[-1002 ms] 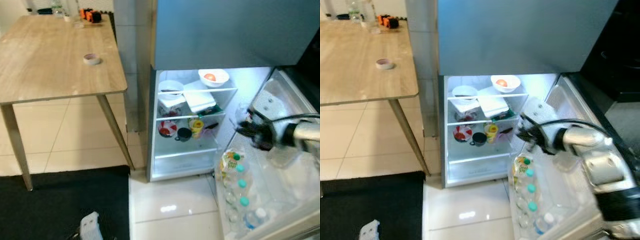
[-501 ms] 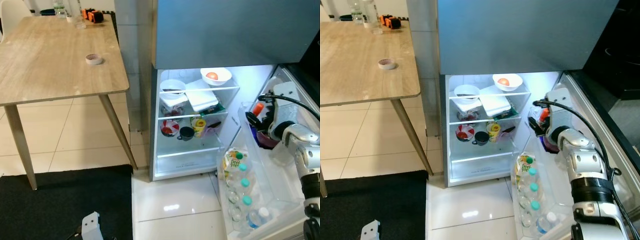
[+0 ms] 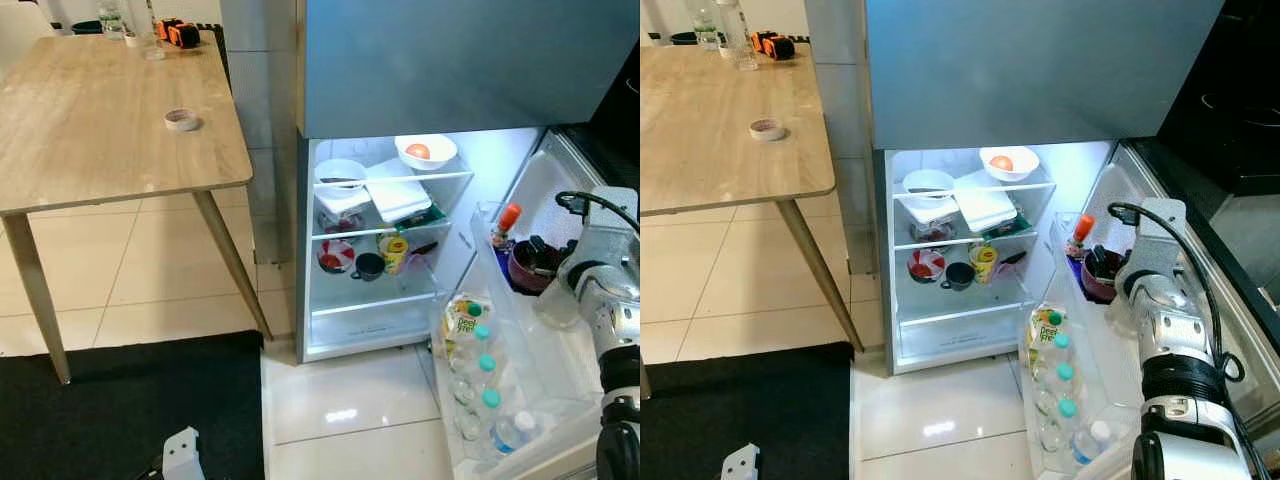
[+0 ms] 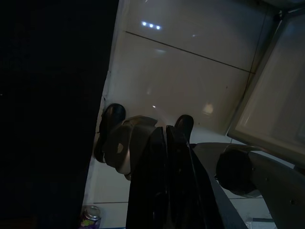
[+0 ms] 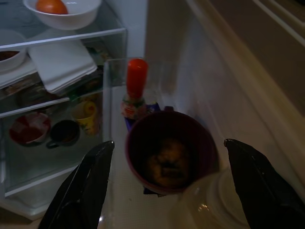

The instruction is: Restocking fridge

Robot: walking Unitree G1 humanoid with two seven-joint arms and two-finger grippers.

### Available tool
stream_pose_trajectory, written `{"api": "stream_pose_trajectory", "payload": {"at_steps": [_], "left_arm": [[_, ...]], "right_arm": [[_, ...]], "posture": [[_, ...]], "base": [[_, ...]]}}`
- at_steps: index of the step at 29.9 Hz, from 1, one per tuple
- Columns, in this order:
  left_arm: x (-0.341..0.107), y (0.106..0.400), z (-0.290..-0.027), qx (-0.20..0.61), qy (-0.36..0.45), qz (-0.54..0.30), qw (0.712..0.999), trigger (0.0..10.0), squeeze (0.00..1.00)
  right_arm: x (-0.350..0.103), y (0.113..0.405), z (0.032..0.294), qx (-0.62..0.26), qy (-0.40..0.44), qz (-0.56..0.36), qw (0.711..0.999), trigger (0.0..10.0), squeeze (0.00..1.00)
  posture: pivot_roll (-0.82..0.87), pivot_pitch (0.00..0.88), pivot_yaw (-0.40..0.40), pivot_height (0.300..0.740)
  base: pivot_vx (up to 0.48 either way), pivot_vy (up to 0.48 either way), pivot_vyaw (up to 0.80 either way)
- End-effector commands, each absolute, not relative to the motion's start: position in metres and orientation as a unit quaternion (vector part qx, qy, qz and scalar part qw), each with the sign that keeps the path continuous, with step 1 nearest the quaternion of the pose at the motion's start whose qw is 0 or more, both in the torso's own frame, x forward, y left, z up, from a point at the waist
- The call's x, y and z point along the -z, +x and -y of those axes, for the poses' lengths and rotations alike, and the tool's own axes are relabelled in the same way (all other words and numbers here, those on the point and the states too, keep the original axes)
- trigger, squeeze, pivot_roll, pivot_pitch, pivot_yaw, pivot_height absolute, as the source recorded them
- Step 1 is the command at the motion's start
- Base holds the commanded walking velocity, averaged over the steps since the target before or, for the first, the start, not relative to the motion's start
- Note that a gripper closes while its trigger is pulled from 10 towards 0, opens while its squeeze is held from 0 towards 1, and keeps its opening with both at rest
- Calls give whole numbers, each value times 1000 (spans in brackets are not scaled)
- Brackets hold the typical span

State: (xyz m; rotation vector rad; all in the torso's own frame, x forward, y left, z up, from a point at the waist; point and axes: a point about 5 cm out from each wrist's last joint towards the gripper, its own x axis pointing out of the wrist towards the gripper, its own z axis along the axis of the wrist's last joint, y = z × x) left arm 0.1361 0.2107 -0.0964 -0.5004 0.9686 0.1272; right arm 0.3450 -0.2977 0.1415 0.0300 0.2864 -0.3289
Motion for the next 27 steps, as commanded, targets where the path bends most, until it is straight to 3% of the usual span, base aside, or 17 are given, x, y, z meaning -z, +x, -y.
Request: {"api": "stream_pose_trajectory", "payload": {"at_steps": [1, 6, 27], "left_arm": [[99, 132, -207, -54, -234, -468, 850, 10000, 0], [99, 129, -210, -55, -229, -471, 850, 10000, 0], [100, 122, -215, -58, -224, -478, 848, 10000, 0]], "right_arm": [[-141, 345, 301, 178, 35, -138, 974, 10000, 0], [-140, 343, 312, 231, 73, -114, 964, 10000, 0], [-126, 329, 331, 314, 60, -116, 940, 10000, 0]], "posture": [[-58, 0, -55, 740], [-46, 0, -52, 740], [-37, 0, -48, 740]], "base": [[0, 0, 0], [0, 0, 0], [0, 0, 0]]}}
